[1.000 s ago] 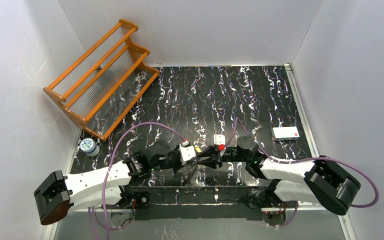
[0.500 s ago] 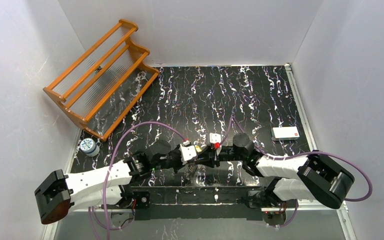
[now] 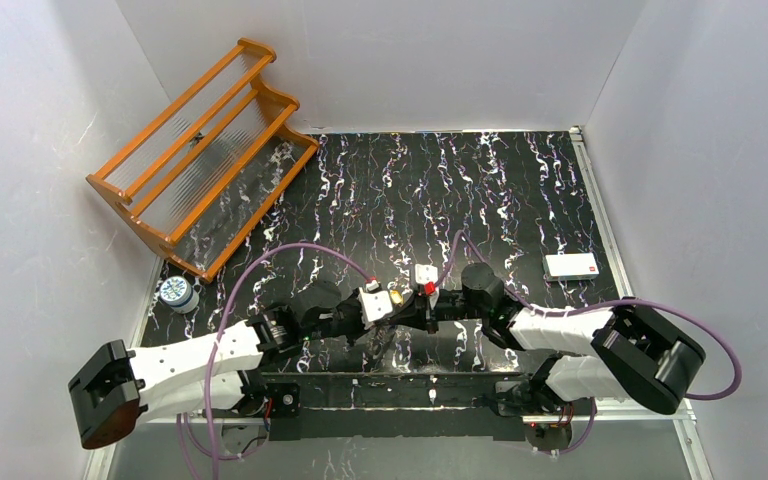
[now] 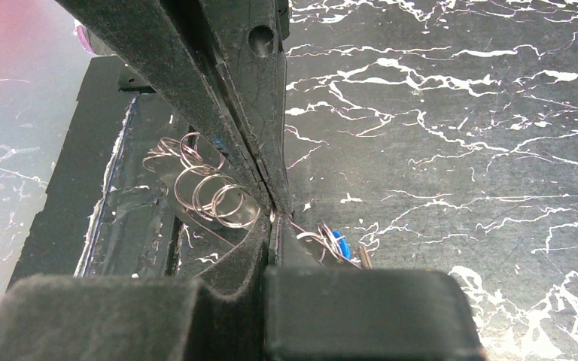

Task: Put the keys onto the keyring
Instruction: Adjust the key on the keyring.

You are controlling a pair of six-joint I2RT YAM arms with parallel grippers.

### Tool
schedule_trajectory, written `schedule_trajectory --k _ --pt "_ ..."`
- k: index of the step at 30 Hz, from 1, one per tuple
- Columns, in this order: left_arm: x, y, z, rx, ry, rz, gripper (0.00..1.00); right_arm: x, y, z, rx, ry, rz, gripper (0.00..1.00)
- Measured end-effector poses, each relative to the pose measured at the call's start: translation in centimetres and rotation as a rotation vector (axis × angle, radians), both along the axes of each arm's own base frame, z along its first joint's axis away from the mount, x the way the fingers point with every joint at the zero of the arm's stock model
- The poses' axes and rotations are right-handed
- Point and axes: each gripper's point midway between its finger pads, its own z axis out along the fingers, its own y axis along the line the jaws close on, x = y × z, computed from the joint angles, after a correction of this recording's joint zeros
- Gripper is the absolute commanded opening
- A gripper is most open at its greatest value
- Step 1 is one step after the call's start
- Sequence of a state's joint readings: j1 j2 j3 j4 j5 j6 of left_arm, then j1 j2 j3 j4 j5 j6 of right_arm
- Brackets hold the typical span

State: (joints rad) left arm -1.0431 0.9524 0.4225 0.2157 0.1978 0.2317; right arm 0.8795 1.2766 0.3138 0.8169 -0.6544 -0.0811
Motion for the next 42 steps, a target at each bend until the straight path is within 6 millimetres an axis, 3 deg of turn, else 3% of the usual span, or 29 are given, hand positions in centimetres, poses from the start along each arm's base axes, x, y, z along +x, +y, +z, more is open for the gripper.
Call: schedule_trajectory --k 7,12,17,31,38,40,42 --pt "0.2 0.4 1.0 -0.027 -0.017 0.027 0.26 0.1 0.1 0.3 0.006 -0.023 0.007 0.01" --pt "0.5 1.0 3.7 -0.115 -0.064 0.07 0.32 -0.1 -0.1 0.8 0.024 -0.055 0.015 0.01" --pt "0.3 1.8 4.5 -0.16 -0.079 0.089 0.33 -0.7 -0.4 0.7 0.037 -0.074 0.039 0.01" --pt "-1.2 1.6 0.7 -0.093 0.02 0.036 0.23 -1.5 -0.6 1.4 0.068 -0.102 0.079 0.01" --pt "-1.5 0.7 -0.6 -0.09 0.044 0.003 0.09 -1.7 -0.6 1.4 0.071 -0.106 0.094 0.01" --pt "-1.6 0.5 -1.0 -0.084 0.051 -0.007 0.0 -1.7 -0.6 1.4 0.071 -0.107 0.096 0.01" --pt "-1.7 0.2 -1.2 -0.086 0.054 -0.02 0.0 -1.8 -0.6 1.5 0.071 -0.107 0.099 0.01"
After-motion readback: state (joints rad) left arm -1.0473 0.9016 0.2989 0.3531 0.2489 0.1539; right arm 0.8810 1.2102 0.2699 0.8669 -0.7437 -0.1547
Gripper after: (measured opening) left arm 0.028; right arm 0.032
